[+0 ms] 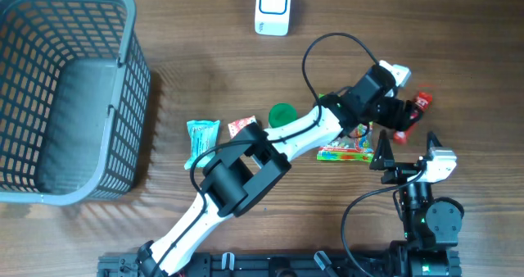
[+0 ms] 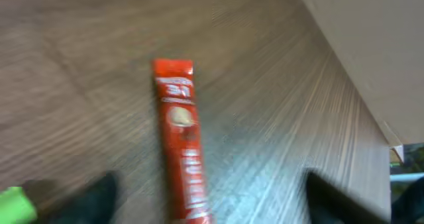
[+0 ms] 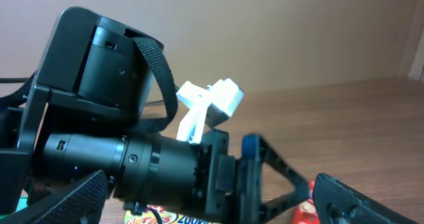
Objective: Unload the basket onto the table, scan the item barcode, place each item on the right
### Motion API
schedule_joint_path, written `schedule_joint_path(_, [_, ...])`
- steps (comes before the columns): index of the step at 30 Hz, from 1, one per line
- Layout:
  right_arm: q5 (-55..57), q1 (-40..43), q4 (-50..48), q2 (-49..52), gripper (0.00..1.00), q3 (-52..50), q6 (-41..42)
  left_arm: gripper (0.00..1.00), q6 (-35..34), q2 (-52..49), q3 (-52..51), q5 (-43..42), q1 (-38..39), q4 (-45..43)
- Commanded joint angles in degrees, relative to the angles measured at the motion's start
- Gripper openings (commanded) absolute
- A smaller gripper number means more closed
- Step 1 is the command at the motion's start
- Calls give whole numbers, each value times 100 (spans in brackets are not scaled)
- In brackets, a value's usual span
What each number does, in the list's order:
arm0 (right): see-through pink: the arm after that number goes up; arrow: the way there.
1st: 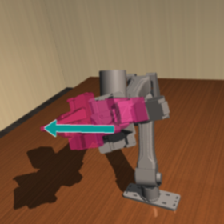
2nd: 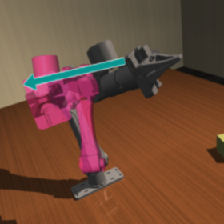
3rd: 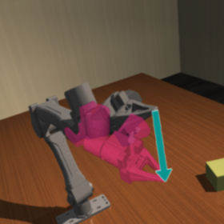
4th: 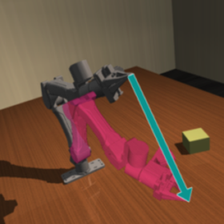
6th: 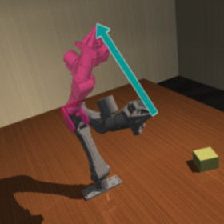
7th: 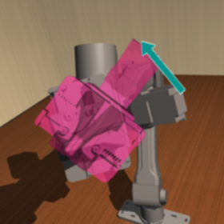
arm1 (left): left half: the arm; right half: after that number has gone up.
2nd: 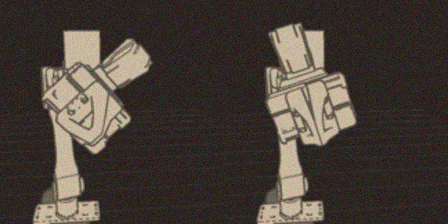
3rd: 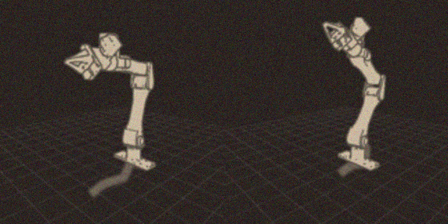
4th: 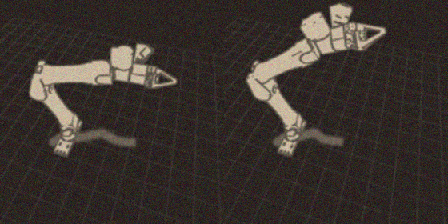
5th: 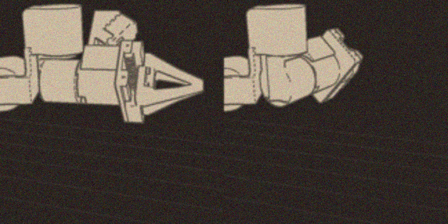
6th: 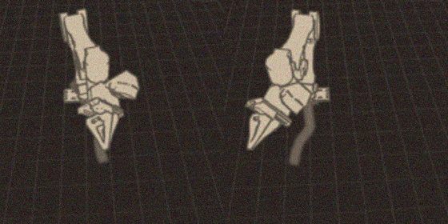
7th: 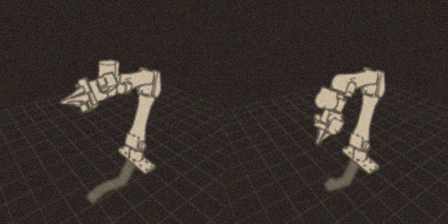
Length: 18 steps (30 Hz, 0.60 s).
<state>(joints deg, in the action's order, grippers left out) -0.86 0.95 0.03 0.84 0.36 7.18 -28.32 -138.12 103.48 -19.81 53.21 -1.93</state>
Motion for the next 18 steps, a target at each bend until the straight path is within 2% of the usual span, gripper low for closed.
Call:
schedule_joint_path(1, [-46, -24, -20, -31, 100, -7, -81, 100, 271, 293, 94, -2, -511, 308])
schedule_joint_path(4, [-46, -24, -20, -31, 100, -7, -79, 100, 581, 632, 177, 457, -1005, 925])
schedule_joint_path(10, [-46, -24, -20, -31, 100, -7, -81, 100, 1956, 1773, 341, 785, -2039, 2326])
schedule_joint_path(11, [-46, -24, -20, -31, 100, -7, -81, 100, 2232, 2068, 341, 1082, -2138, 2708])
schedule_joint_path(13, [-46, -24, -20, -31, 100, -7, -81, 100, 2343, 2483, 341, 1661, -2216, 3434])
schedule_joint_path(16, [-50, -24, -39, -31, 100, -7, -70, 100, 2514, 2859, 341, 1969, -2243, 4837])
schedule_joint_path(18, [-289, -24, -33, -15, 100, -4, 374, 100, 2686, 2887, 341, 1980, -2262, 5847])
